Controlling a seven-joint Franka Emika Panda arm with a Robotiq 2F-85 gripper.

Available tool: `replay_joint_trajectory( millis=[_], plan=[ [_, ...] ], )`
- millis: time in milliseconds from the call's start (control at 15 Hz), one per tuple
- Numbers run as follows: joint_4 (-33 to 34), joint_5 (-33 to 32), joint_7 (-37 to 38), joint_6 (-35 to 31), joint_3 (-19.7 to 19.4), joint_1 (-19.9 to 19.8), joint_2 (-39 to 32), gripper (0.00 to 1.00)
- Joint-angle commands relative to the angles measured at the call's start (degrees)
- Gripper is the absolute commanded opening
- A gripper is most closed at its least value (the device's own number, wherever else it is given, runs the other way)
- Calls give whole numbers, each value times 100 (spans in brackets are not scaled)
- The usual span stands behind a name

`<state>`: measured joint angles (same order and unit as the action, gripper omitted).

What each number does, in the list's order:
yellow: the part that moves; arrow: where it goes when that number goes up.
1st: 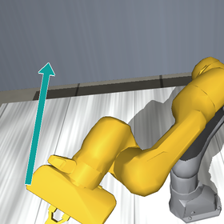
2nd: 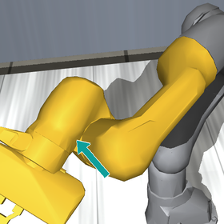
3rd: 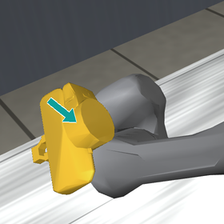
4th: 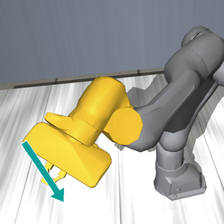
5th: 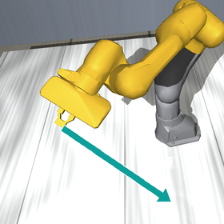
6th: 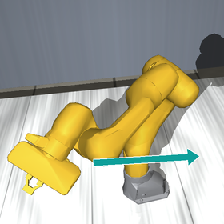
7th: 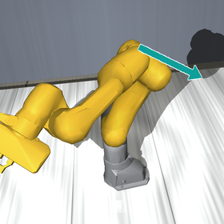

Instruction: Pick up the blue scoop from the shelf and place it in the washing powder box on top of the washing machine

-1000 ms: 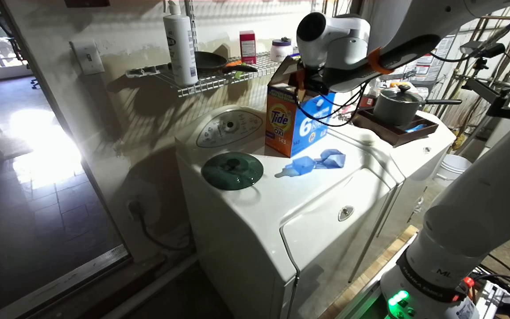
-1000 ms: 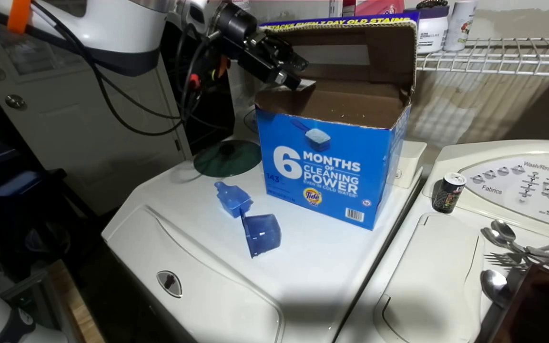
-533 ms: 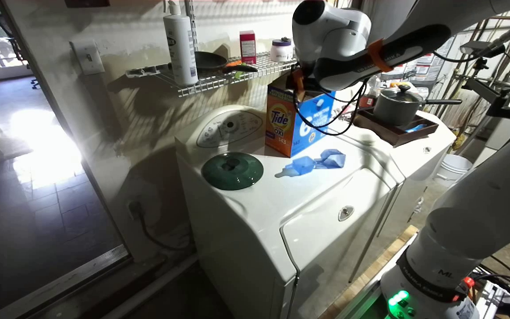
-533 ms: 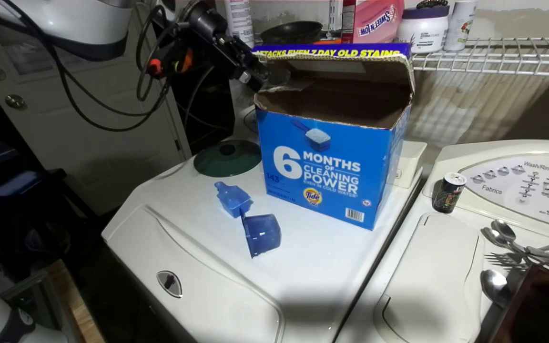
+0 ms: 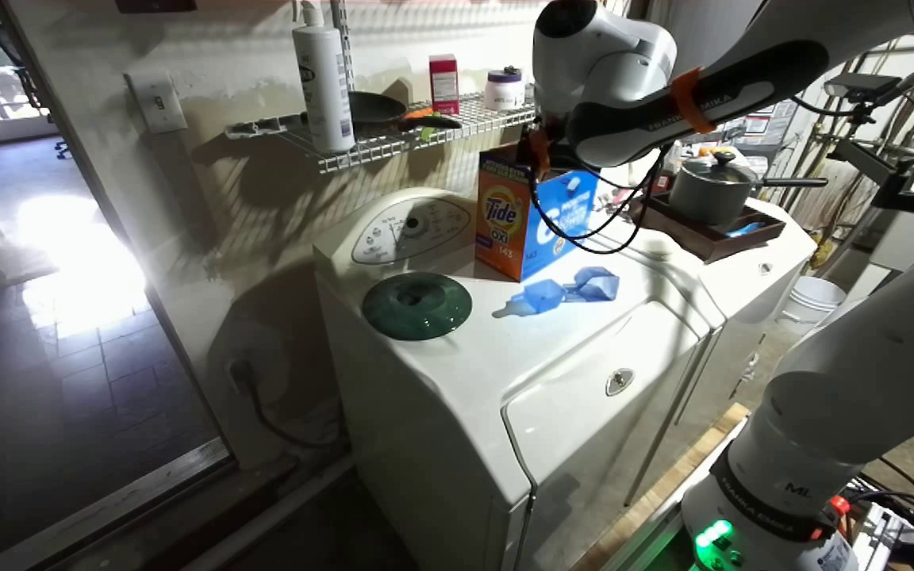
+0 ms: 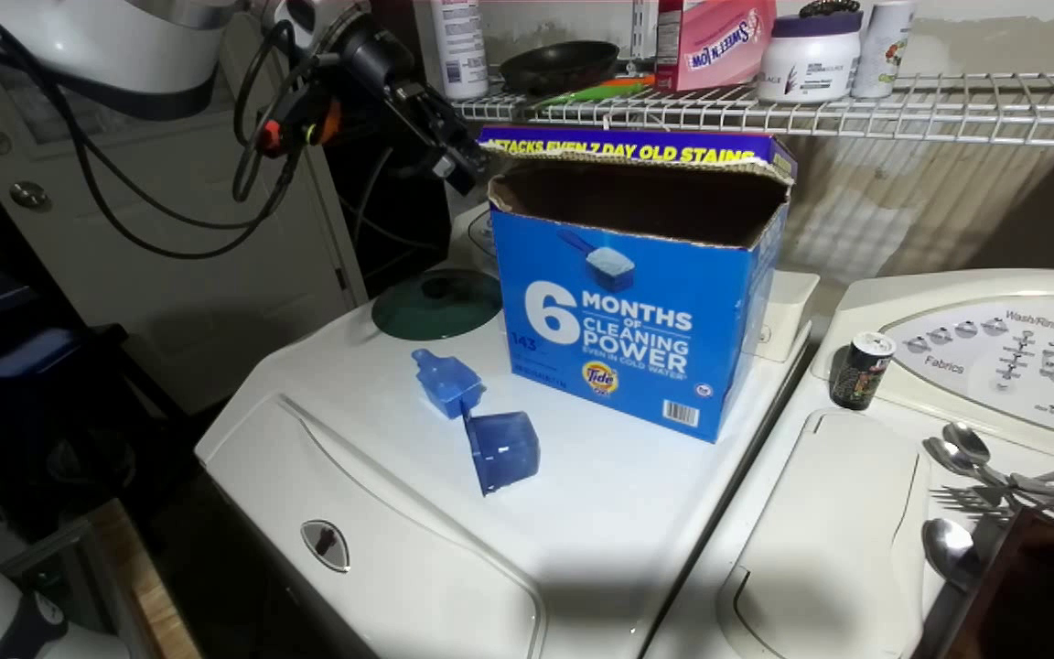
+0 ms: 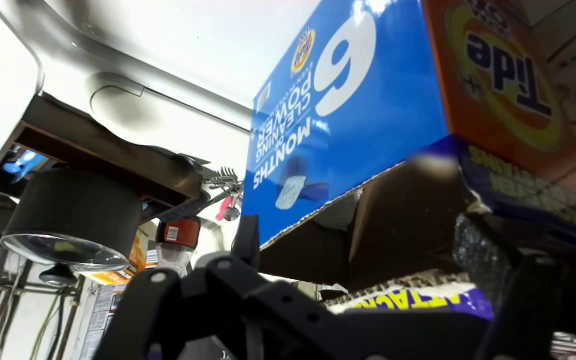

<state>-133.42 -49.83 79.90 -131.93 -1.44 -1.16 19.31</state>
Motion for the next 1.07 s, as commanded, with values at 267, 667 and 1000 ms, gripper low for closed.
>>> replay_joint_trajectory(
  millis=[267,667,1000],
  plan=[
    [-294,1485,-100,-135,33,-8,-61,100],
    [-682,2591,144,1088,394,-182,89,100],
    [-878,2432,61,1732,426,-246,-92,100]
  ],
)
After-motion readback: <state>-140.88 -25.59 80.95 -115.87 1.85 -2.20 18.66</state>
